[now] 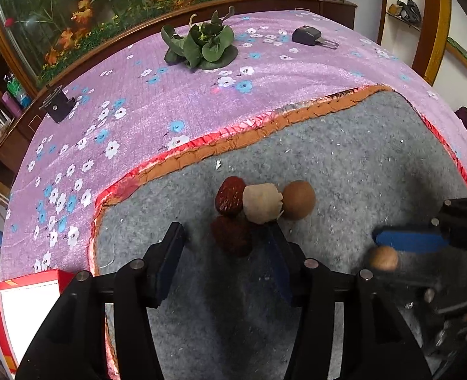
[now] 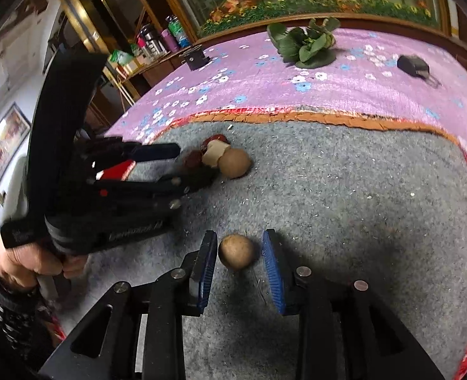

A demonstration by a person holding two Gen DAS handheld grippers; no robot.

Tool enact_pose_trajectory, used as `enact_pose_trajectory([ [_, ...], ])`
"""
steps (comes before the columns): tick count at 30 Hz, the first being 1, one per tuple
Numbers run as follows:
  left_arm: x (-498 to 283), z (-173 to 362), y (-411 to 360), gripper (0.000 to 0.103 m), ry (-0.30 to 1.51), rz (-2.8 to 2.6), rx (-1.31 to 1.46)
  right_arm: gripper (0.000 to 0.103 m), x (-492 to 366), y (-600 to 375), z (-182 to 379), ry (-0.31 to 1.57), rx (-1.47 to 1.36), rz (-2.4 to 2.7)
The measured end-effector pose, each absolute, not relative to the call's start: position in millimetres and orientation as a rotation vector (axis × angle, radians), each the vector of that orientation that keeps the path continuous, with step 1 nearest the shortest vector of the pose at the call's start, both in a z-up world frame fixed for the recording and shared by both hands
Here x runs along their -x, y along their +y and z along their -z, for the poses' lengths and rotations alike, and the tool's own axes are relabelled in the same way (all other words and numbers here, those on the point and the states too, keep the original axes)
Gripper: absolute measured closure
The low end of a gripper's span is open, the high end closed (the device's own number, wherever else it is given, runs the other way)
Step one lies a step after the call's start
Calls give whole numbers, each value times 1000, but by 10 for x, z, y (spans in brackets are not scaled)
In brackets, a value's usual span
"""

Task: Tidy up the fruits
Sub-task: 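Grasp a red date with the left tool while the right tool grasps a brown ball, then carry the red date and brown ball into the white tray and release them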

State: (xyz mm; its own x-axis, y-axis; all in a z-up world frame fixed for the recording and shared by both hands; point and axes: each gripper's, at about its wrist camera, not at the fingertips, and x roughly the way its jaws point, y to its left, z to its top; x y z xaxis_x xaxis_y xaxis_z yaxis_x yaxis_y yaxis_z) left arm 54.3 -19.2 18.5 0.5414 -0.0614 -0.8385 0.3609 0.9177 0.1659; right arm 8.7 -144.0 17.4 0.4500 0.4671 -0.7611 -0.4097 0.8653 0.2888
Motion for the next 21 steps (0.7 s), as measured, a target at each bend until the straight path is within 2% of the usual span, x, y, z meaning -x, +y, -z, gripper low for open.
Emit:
enact_pose_trajectory([
  [6,-525,-179,-193,65,952,269,-304,76,13,-1285,-180,906,95,-507],
  [8,-493,-177,-173,72,928,267,-298,80,5,-1311,-177,906,85,-504],
  [12,-467,-178,-98,83,908,269,-271,80,-39,-1416,-193,905,4,-509],
  [16,-400,-209,20,88,897,281,-205,80,-19,-1499,-303,824,-40,-501],
  [21,-162,-288,121,88,876,285,-166,80,-33,-1518,-367,767,-79,-494],
])
